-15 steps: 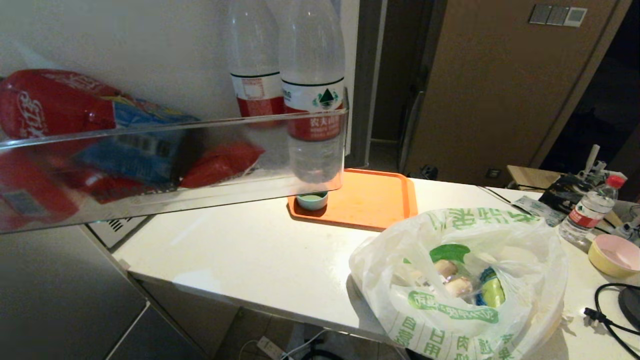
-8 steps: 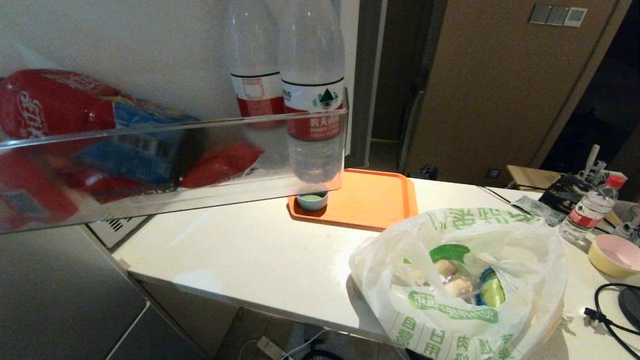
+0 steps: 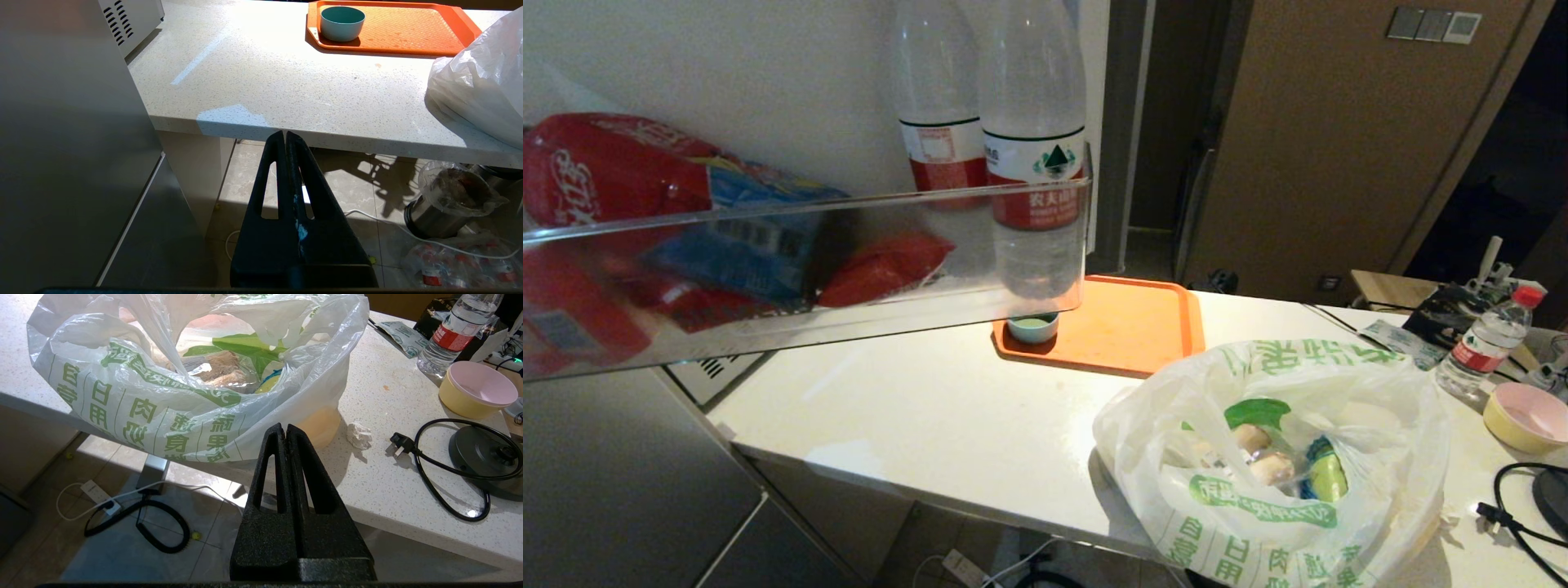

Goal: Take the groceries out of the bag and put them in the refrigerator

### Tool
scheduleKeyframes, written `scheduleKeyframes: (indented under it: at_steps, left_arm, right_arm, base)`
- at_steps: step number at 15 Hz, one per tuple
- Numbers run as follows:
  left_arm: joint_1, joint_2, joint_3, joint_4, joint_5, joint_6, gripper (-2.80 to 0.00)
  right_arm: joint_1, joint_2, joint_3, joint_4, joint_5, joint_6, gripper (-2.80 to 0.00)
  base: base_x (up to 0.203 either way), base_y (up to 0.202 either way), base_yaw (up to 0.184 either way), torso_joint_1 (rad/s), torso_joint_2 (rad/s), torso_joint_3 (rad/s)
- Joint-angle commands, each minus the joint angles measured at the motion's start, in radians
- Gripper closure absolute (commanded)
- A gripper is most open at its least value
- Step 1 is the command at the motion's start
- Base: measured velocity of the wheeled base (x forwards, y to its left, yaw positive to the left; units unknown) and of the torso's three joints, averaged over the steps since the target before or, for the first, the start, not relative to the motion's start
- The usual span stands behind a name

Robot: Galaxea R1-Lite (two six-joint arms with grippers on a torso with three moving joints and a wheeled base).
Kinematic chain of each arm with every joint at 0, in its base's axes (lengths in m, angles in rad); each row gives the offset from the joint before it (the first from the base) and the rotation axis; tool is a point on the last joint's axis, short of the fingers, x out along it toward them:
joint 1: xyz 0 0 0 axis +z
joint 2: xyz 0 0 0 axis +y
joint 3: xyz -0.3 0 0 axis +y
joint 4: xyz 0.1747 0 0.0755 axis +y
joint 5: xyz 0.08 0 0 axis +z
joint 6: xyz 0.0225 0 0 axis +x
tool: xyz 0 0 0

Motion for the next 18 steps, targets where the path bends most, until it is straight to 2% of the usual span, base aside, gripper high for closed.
scheduleKeyframes:
  at_steps: [1,18]
  left_arm:
    - [0.0,0.0,0.0,0.0,0.0,0.0,0.0]
    - [0.0,0.0,0.0,0.0,0.0,0.0,0.0]
  right_arm:
    - [0.0,0.0,0.0,0.001,0.0,-0.001,0.0]
    - [0.001,0.0,0.0,0.001,0.0,-0.001,0.0]
  base:
    - [0.0,0.0,0.0,0.0,0.0,0.0]
    - [0.0,0.0,0.0,0.0,0.0,0.0]
